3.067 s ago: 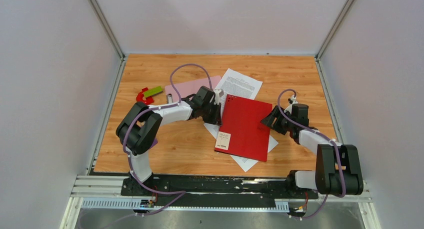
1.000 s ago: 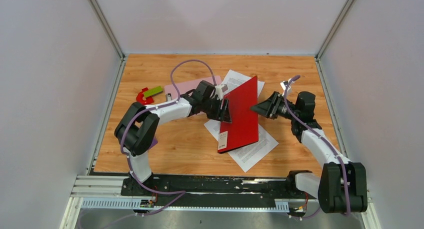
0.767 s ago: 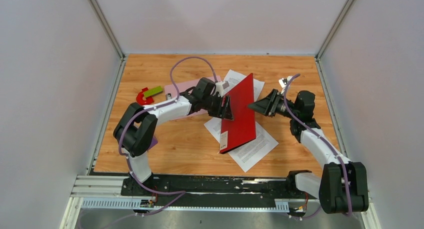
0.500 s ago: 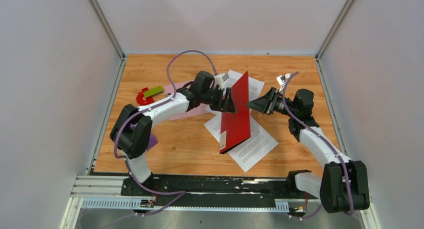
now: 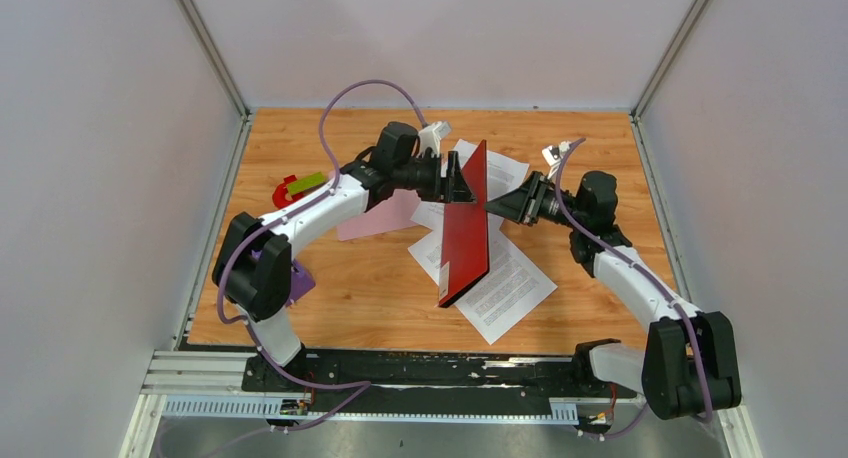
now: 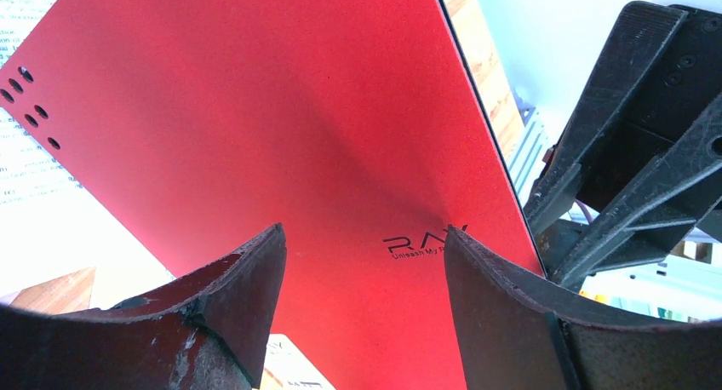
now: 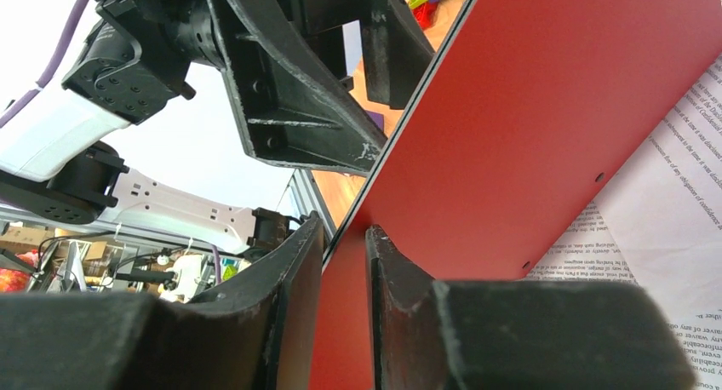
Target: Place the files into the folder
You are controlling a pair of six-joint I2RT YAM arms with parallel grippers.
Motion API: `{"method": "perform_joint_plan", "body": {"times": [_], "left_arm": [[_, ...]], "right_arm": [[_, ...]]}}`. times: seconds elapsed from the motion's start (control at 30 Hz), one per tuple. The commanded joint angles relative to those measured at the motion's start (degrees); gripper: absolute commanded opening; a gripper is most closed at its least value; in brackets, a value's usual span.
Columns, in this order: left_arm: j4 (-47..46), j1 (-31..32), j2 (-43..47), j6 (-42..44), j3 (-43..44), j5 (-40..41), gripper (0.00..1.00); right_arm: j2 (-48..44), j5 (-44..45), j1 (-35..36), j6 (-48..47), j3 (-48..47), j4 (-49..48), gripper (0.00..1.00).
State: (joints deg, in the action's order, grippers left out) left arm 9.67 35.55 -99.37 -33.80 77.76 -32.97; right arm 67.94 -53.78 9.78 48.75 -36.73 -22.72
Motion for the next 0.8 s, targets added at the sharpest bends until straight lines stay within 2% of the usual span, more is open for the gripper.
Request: {"method": "perform_joint_plan", "body": {"times": [0.0, 0.4, 0.77], "left_arm": [[0.6, -0.3, 3.4, -0.3, 2.9, -1.3, 0.76], [6.8, -0.3, 4.4, 3.4, 9.6, 3.6, 0.79], [7.9, -0.4, 0.3, 3.5, 14.8, 5.2, 0.78]], "right_arm": [[1.6, 1.4, 0.9, -1.9, -3.0, -0.2, 0.26], [2.7, 3.9, 3.2, -5.4, -5.1, 4.3, 0.27], [4.0, 4.8, 4.5, -6.4, -6.1, 5.4, 0.27]]}}
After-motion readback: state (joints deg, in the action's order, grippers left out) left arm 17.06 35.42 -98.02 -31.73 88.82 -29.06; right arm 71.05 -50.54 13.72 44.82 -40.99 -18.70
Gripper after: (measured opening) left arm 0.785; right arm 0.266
